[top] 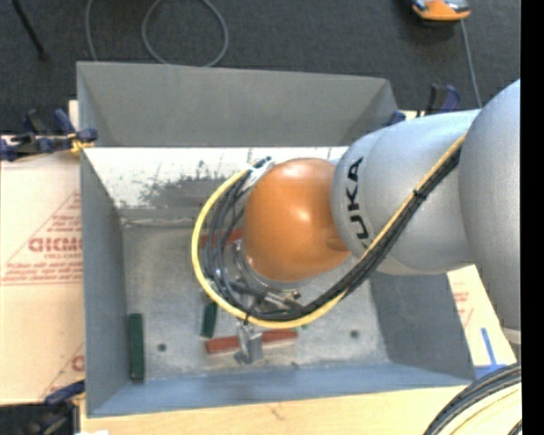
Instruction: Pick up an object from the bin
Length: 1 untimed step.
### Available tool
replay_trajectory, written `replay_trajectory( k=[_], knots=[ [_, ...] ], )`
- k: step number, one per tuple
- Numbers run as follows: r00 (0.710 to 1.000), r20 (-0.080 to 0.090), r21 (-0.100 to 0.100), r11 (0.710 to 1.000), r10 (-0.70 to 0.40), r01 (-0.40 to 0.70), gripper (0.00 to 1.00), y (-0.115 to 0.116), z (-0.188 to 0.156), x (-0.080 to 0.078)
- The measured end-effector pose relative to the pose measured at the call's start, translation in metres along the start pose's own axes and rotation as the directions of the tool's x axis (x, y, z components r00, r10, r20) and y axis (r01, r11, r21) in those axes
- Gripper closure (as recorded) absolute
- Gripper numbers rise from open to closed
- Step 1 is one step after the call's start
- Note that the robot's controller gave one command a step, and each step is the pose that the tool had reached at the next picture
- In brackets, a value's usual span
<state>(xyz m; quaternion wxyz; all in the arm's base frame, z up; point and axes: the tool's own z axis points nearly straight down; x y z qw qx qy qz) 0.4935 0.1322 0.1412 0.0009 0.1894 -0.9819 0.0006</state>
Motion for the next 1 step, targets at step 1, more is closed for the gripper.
replay_trajectory(
  k=[1],
  knots=[
    [0.995, 0.006, 0.002, 0.995, -0.104, 0.104, 0.0, -0.0294, 0.0036, -0.0134]
  ],
)
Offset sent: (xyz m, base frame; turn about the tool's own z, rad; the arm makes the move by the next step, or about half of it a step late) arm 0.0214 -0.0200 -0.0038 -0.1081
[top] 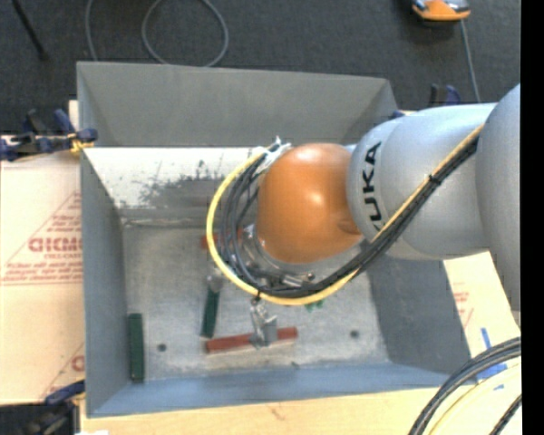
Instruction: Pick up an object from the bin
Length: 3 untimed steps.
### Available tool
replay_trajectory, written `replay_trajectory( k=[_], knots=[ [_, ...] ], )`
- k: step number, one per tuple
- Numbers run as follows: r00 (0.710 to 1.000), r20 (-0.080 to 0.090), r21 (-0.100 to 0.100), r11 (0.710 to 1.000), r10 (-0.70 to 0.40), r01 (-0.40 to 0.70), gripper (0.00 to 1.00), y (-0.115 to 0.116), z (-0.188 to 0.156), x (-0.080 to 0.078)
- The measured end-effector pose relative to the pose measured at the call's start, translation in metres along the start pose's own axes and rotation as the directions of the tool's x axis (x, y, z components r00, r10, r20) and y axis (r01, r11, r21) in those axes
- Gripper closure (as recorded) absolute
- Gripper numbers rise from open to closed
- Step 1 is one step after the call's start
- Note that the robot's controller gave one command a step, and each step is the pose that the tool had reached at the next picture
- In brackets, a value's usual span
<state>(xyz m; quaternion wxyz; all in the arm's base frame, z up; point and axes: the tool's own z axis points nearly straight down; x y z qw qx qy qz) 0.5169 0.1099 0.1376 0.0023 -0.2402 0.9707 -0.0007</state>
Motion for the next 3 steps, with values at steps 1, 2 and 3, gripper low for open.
replay_trajectory(
  k=[1, 2, 3],
  knots=[
    [0.999, 0.005, 0.0, 0.999, 0.05, -0.05, 0.0, -0.016, 0.069, 0.044],
    [0.999, 0.002, -0.002, 0.999, 0.053, -0.053, 1.0, -0.015, 0.067, 0.044],
    [0.994, 0.007, 0.002, 0.994, 0.108, -0.108, 1.0, -0.046, -0.108, 0.03]
  ],
)
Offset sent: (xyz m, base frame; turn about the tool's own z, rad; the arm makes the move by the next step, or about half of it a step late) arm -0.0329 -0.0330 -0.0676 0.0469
